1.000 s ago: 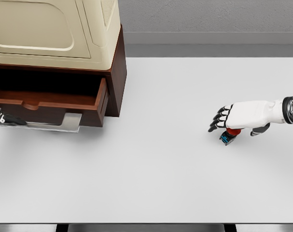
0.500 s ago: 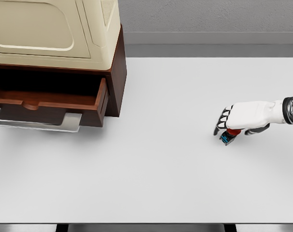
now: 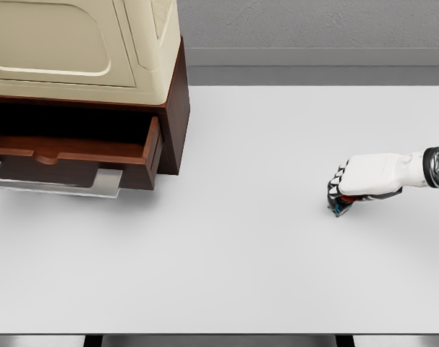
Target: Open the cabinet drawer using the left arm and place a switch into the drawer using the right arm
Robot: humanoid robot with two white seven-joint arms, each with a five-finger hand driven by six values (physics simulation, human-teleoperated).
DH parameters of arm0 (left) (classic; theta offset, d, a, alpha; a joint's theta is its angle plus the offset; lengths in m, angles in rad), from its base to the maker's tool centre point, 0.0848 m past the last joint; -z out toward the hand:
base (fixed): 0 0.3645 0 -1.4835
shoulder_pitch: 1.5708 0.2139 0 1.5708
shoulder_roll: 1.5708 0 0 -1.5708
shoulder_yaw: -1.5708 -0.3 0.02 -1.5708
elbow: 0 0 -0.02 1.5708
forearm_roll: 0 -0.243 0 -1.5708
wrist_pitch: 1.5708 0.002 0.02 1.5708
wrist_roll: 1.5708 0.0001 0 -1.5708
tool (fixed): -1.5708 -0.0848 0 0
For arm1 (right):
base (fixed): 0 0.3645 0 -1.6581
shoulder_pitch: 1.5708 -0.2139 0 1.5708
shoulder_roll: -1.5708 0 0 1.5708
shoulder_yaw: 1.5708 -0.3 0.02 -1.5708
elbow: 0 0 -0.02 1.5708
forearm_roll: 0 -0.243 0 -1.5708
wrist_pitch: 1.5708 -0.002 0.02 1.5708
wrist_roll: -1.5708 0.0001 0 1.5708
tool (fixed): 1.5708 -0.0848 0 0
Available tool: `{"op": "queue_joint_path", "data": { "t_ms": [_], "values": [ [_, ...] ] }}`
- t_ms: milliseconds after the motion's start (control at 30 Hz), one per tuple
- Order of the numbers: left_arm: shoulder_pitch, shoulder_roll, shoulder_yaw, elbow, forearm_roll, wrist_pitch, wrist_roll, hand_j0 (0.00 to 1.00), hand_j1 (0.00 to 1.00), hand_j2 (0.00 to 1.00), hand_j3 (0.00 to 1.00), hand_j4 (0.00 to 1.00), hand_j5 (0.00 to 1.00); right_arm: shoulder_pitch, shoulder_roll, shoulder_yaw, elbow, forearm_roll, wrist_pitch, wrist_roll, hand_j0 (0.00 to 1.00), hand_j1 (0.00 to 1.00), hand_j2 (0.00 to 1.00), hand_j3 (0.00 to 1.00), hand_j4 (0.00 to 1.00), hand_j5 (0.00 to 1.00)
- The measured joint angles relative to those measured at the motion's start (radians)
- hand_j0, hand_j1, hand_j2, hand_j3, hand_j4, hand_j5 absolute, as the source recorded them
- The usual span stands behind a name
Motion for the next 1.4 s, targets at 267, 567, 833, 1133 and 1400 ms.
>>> {"op": "queue_joint_path", "data": {
  "t_ms": [267, 567, 833, 1133, 1400],
  "values": [
    [0.0, -0.001, 0.0, 0.0, -0.002, -0.002, 0.0, 1.0, 1.0, 1.0, 1.0, 1.0, 1.0, 0.0, 0.004, -0.017, 0.013, -0.002, 0.0, 0.0, 0.44, 0.44, 0.44, 0.44, 0.44, 0.44],
    [0.0, -0.001, 0.001, 0.0, -0.003, -0.003, 0.0, 1.0, 1.0, 1.0, 1.0, 1.0, 1.0, 0.002, 0.085, -0.098, 0.067, -0.005, 0.0, 0.0, 0.4, 0.4, 0.4, 0.4, 0.4, 0.4],
    [0.0, 0.0, 0.0, 0.0, -0.004, -0.004, 0.0, 1.0, 1.0, 1.0, 1.0, 1.0, 1.0, -0.025, 0.179, -0.145, 0.086, -0.007, -0.001, 0.001, 0.41, 0.41, 0.41, 0.41, 0.41, 0.41],
    [0.0, -0.001, -0.001, 0.0, -0.004, -0.004, 0.0, 1.0, 1.0, 1.0, 1.0, 1.0, 1.0, -0.143, 0.314, -0.129, 0.086, -0.012, -0.001, 0.0, 0.41, 0.41, 0.41, 0.41, 0.41, 0.41],
    [0.0, -0.001, -0.001, 0.0, -0.004, -0.005, 0.0, 1.0, 1.0, 1.0, 1.0, 1.0, 1.0, -0.236, 0.424, -0.052, 0.069, -0.016, -0.001, 0.001, 0.42, 0.42, 0.42, 0.42, 0.42, 0.42]
  ]
}}
